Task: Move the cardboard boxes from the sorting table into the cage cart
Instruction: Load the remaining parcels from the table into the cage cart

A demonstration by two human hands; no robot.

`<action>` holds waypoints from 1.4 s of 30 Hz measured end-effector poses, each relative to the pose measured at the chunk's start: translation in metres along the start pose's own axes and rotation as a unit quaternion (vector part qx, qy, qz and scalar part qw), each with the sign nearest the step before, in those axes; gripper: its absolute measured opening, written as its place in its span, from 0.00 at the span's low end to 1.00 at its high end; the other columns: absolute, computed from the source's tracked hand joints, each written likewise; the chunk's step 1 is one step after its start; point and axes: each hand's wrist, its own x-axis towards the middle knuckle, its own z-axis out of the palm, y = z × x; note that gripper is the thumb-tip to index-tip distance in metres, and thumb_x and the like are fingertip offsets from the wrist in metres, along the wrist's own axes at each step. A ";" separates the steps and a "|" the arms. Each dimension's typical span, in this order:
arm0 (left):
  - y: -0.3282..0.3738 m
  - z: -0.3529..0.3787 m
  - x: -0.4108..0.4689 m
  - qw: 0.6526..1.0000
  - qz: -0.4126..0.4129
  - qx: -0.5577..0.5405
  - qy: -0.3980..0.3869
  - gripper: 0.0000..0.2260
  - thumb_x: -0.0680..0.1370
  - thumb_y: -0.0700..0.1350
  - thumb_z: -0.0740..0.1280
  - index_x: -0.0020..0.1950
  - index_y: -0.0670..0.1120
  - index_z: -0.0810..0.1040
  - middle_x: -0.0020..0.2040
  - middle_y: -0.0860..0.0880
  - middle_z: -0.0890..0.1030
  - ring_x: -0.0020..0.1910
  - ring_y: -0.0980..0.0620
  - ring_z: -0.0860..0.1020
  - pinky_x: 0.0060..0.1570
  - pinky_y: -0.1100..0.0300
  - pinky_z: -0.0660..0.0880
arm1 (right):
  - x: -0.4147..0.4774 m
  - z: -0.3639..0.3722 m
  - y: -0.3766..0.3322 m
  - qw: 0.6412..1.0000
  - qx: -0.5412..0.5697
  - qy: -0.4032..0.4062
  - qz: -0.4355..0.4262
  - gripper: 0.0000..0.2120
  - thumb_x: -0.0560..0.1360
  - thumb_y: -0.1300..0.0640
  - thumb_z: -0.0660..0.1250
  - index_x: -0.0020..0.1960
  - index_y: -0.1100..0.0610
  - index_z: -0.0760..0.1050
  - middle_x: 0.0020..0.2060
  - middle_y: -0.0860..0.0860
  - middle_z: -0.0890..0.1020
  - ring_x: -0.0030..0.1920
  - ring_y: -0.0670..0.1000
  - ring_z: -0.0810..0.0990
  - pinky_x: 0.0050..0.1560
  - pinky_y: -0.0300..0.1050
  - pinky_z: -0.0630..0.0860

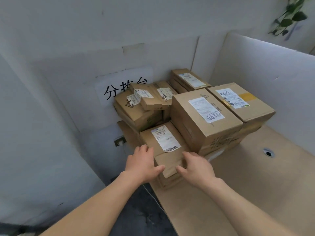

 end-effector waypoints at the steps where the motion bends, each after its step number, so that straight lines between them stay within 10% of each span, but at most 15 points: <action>1: 0.001 0.003 0.003 1.000 0.003 0.000 -0.006 0.36 0.74 0.68 0.64 0.76 0.50 0.63 0.76 0.48 0.64 0.75 0.47 0.62 0.68 0.46 0.69 | 0.002 0.001 0.000 1.000 -0.001 0.003 0.004 0.25 0.76 0.40 0.64 0.69 0.52 0.72 0.63 0.52 0.78 0.62 0.55 0.77 0.58 0.48 0.74; 25: -0.016 0.008 0.007 0.999 -0.002 -0.008 -0.050 0.29 0.70 0.62 0.68 0.67 0.54 0.66 0.70 0.48 0.65 0.67 0.46 0.68 0.59 0.47 0.74 | 0.008 0.013 -0.008 0.999 0.017 0.017 0.030 0.28 0.75 0.41 0.67 0.71 0.49 0.67 0.57 0.52 0.76 0.57 0.57 0.79 0.55 0.49 0.75; 32: -0.008 0.022 -0.003 0.992 -0.031 -0.112 -0.058 0.28 0.72 0.57 0.70 0.68 0.50 0.64 0.64 0.48 0.68 0.52 0.50 0.73 0.47 0.58 0.71 | 0.005 0.027 0.000 0.997 0.054 -0.002 0.062 0.38 0.69 0.35 0.68 0.72 0.49 0.62 0.59 0.48 0.80 0.57 0.53 0.80 0.53 0.51 0.80; 37: -0.006 0.028 -0.017 0.964 -0.095 -0.250 -0.012 0.32 0.72 0.52 0.72 0.72 0.48 0.63 0.64 0.50 0.73 0.53 0.53 0.73 0.50 0.60 0.70 | -0.002 0.037 0.005 0.992 0.089 -0.016 0.083 0.25 0.70 0.33 0.65 0.58 0.50 0.74 0.52 0.48 0.82 0.52 0.53 0.81 0.50 0.48 0.79; 42: -0.003 0.032 -0.038 0.950 -0.134 -0.282 -0.007 0.11 0.72 0.49 0.72 0.51 0.54 0.73 0.48 0.57 0.77 0.45 0.57 0.76 0.39 0.67 0.71 | -0.013 0.044 0.009 0.986 0.135 -0.040 0.088 0.25 0.69 0.33 0.66 0.54 0.51 0.73 0.51 0.48 0.82 0.52 0.54 0.81 0.51 0.50 0.79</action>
